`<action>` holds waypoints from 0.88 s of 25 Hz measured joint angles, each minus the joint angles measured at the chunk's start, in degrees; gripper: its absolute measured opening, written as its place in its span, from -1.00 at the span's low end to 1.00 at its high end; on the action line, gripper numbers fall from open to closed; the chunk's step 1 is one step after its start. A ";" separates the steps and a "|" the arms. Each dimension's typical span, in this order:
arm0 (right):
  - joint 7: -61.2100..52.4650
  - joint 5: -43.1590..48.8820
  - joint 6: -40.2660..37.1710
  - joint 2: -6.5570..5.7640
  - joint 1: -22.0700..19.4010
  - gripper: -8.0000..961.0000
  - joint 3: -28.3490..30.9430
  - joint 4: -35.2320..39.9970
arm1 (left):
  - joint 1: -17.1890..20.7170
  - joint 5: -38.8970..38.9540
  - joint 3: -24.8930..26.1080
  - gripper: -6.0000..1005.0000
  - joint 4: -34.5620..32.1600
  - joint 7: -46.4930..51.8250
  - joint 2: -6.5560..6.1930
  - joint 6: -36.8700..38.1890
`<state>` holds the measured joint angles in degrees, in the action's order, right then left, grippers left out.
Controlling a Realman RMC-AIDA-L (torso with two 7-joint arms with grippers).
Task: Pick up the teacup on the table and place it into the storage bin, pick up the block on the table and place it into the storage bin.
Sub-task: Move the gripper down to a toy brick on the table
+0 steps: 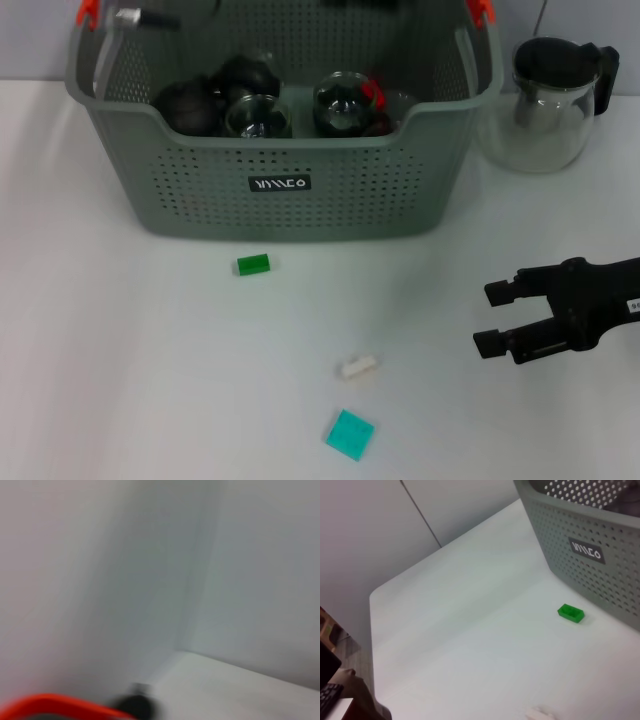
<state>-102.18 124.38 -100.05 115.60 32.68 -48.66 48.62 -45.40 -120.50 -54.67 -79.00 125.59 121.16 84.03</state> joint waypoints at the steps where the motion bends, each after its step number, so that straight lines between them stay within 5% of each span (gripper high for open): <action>1: -0.02 -0.01 0.07 -0.09 -0.03 0.95 0.00 -0.07 | 1.86 1.55 -0.63 0.36 -3.63 -0.77 0.52 4.56; 6: -0.35 -0.01 0.54 -0.43 -0.19 0.95 0.04 -0.12 | 10.79 2.40 -11.08 0.60 -16.98 -4.02 2.86 23.12; 11: -0.50 0.99 0.90 -0.56 -0.19 0.95 0.36 -0.19 | 15.98 -8.37 -26.17 0.77 -16.94 1.31 3.51 19.11; 22: -0.57 1.45 1.20 -0.55 0.34 0.95 0.42 -0.20 | 7.20 -24.91 -46.90 0.81 1.54 17.14 3.43 -0.26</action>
<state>-102.74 125.83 -98.85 115.05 33.02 -48.25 48.42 -38.20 -145.41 -101.57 -77.47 142.73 124.60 83.76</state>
